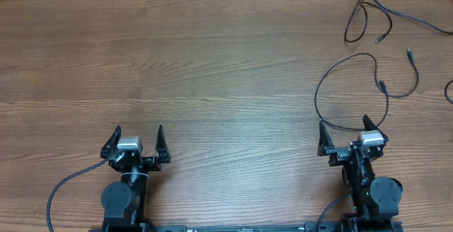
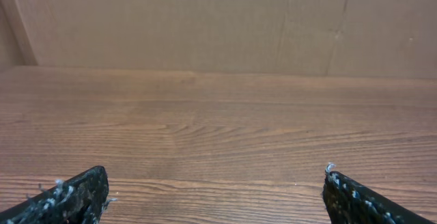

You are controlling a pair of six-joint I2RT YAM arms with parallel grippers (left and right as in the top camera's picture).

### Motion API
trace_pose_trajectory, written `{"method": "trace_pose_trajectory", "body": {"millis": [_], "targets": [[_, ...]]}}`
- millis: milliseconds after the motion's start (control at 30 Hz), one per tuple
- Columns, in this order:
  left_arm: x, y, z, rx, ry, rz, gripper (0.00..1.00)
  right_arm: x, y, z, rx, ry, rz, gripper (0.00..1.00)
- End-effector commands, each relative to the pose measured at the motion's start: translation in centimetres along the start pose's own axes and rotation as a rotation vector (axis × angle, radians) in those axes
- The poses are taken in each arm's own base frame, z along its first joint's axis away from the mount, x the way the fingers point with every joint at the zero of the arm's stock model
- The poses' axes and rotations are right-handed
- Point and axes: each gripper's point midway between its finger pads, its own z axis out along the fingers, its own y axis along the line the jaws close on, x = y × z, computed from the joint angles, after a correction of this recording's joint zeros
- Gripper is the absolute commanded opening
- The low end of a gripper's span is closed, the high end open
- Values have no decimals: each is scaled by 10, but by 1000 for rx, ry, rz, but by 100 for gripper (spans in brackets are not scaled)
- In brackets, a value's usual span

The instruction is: Untangle cables

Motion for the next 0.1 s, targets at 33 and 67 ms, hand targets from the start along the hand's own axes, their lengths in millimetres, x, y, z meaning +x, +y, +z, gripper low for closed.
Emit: {"method": "trace_pose_trajectory", "body": {"millis": [33,67], "targets": [[0,3,0,-15,-4,15,99,2,-3,0,16,-3,-2,100],[0,3,0,-15,-4,15,99,2,-3,0,16,-4,-2,100]]}}
